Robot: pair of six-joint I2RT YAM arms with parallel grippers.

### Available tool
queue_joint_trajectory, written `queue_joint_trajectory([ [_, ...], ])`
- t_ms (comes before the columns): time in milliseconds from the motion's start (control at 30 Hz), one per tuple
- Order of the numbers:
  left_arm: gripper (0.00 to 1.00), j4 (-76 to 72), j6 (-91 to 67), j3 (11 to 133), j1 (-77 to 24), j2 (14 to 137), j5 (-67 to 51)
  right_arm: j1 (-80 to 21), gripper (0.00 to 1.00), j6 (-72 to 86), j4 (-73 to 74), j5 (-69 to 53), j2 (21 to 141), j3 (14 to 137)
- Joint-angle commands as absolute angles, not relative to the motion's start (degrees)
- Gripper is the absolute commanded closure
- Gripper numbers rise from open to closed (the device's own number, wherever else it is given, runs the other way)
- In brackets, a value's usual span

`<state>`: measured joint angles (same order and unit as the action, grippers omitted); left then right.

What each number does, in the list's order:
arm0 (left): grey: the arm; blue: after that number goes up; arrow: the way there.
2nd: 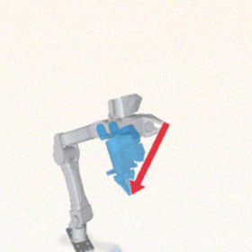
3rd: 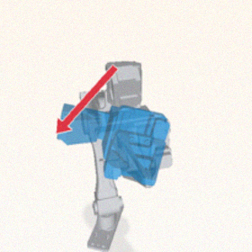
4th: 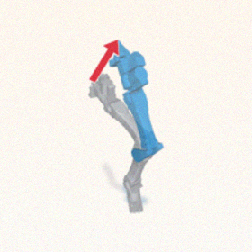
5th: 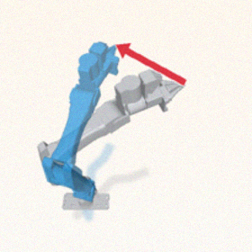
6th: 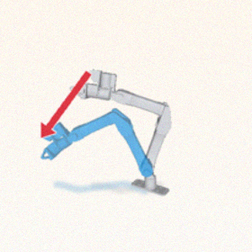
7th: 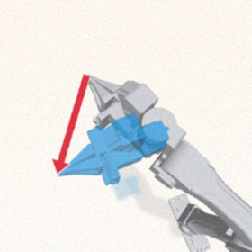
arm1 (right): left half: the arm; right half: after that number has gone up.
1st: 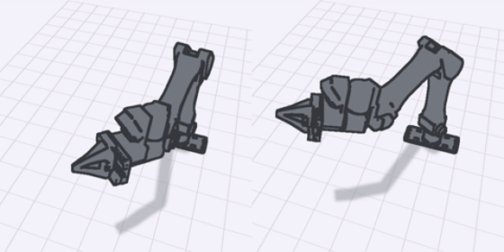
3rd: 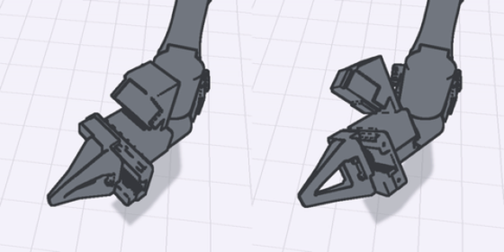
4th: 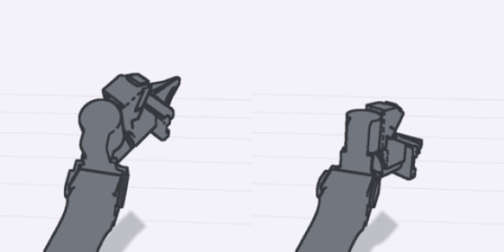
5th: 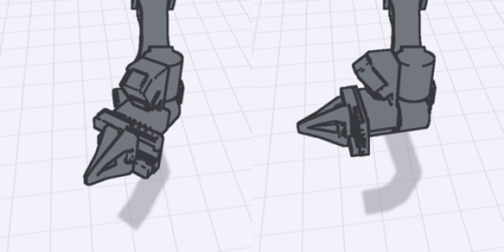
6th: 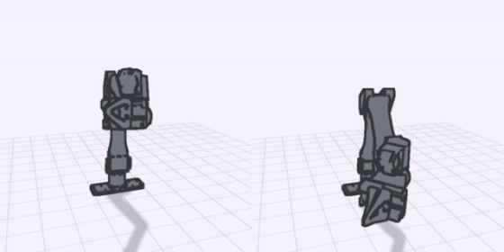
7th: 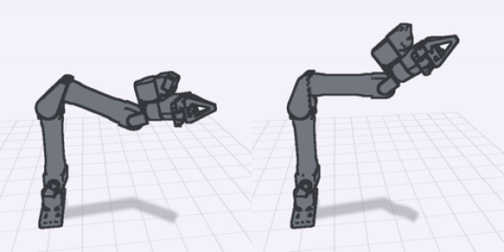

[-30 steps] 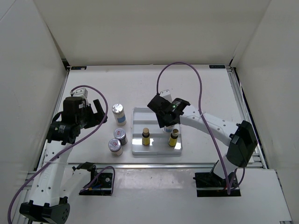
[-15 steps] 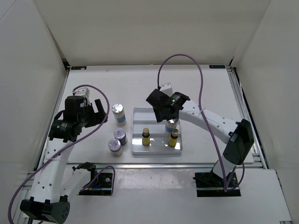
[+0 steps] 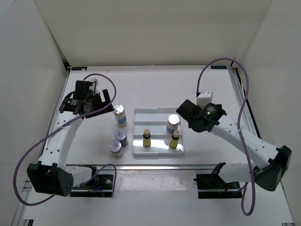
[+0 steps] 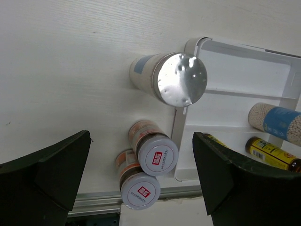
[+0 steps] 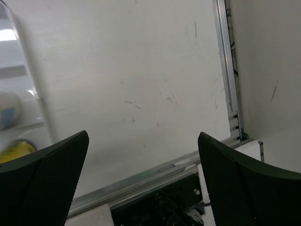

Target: Organize the condiment bottles

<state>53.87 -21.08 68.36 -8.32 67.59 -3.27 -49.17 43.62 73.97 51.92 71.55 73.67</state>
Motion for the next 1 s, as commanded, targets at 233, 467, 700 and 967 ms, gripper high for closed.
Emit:
queue_joint_trajectory([
  [233, 0.02, 51.7, -17.8, 77.2, -12.8, 80.7, -0.4, -48.4, 0.0, 49.6, 71.3, 51.6, 67.2, 61.8],
  [467, 0.02, 49.4, -16.0, 75.8, -16.7, 83.5, 2.7, -48.4, 0.0, 49.0, 71.2, 50.5, 67.2, 61.3],
  [700, 0.12, 48.3, -15.5, 72.4, -17.2, 85.5, 3.3, -48.4, 0.0, 49.0, 70.7, 49.5, 67.2, 60.6],
  [967, 0.25, 48.3, -14.9, 71.9, -19.5, 88.7, 4.4, -48.4, 0.0, 49.0, 70.7, 49.5, 70.3, 60.6],
])
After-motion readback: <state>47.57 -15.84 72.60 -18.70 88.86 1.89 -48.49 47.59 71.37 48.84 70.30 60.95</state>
